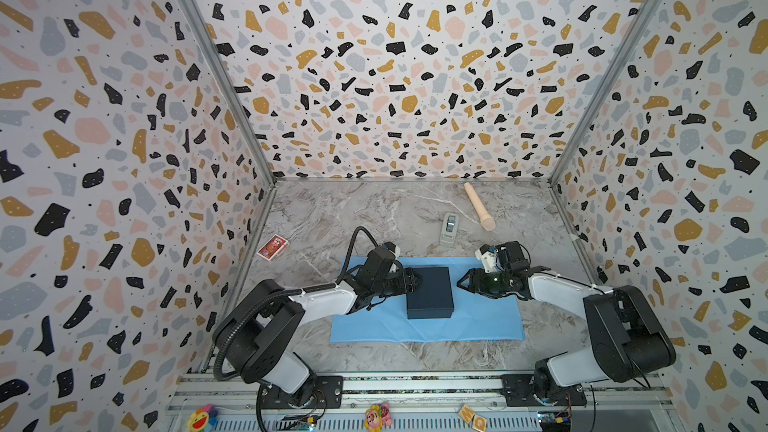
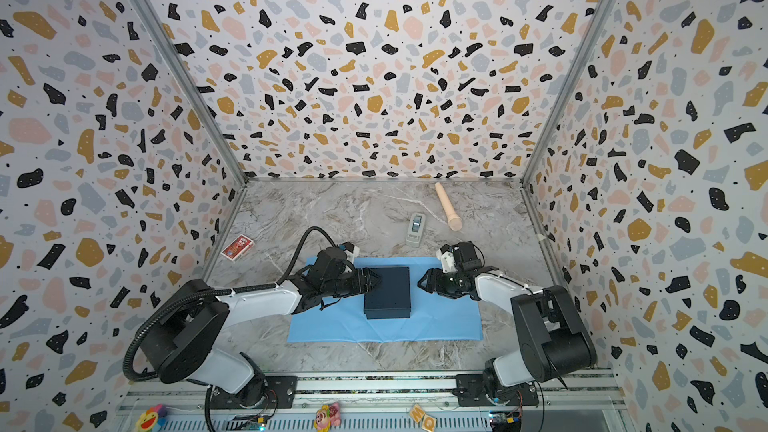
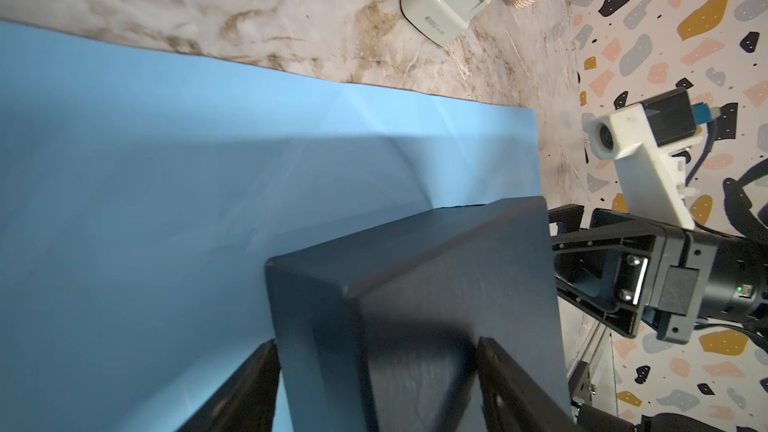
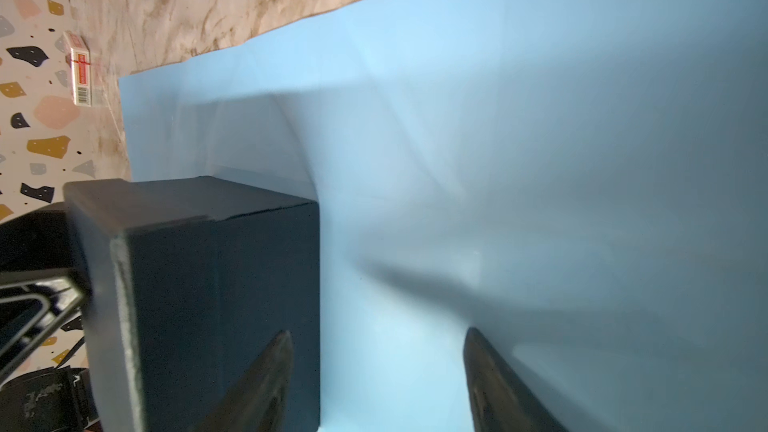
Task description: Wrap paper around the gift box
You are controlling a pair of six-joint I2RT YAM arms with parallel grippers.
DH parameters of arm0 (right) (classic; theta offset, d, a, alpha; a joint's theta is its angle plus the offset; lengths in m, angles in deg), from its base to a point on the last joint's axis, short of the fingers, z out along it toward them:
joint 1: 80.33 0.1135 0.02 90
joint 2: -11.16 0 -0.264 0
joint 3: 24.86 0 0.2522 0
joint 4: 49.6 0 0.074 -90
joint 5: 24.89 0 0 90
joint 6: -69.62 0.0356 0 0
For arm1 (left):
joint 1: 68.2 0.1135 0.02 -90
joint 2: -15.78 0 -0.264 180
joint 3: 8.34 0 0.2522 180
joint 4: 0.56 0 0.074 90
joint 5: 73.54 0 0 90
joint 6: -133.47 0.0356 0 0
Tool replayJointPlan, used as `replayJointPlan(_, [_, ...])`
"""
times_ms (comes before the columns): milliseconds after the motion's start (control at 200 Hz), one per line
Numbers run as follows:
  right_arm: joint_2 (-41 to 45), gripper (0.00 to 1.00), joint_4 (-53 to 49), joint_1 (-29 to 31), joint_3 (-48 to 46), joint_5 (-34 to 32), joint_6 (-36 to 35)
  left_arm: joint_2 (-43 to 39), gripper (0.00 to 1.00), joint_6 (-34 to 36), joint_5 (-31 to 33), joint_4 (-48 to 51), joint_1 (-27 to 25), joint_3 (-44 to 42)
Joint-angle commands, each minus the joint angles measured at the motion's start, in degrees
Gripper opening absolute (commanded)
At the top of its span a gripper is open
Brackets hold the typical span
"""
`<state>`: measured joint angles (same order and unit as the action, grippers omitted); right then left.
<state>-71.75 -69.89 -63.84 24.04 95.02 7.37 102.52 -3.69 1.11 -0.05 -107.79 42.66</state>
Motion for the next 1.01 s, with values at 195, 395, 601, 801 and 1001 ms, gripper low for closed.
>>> replayJointPlan(195, [6.4, 0.66, -8.3, 0.6, 4.2, -5.7, -2.3, -6.3, 0.76, 4.0, 0.8, 6.1, 3.5, 1.3])
replayJointPlan(395, [4.5, 0.64, -8.0, 6.2, 4.3, -9.3, -1.4, -8.7, 0.77, 5.8, 0.0, 8.4, 6.8, 0.3])
replayJointPlan(601, [3.1, 0.62, -6.2, 9.5, 4.4, -8.1, 0.8, -8.9, 0.77, 6.5, 0.4, 9.0, 7.4, 0.4])
replayJointPlan(801, [3.1, 0.62, -5.2, 11.1, 2.9, -7.7, 2.2, -9.1, 0.77, 8.7, 2.3, 11.4, 7.9, 1.3])
replayJointPlan(1001, [2.8, 0.61, -4.4, 11.9, 2.3, -7.2, 3.1, -9.0, 0.77, 9.5, 2.6, 12.6, 8.2, 2.0])
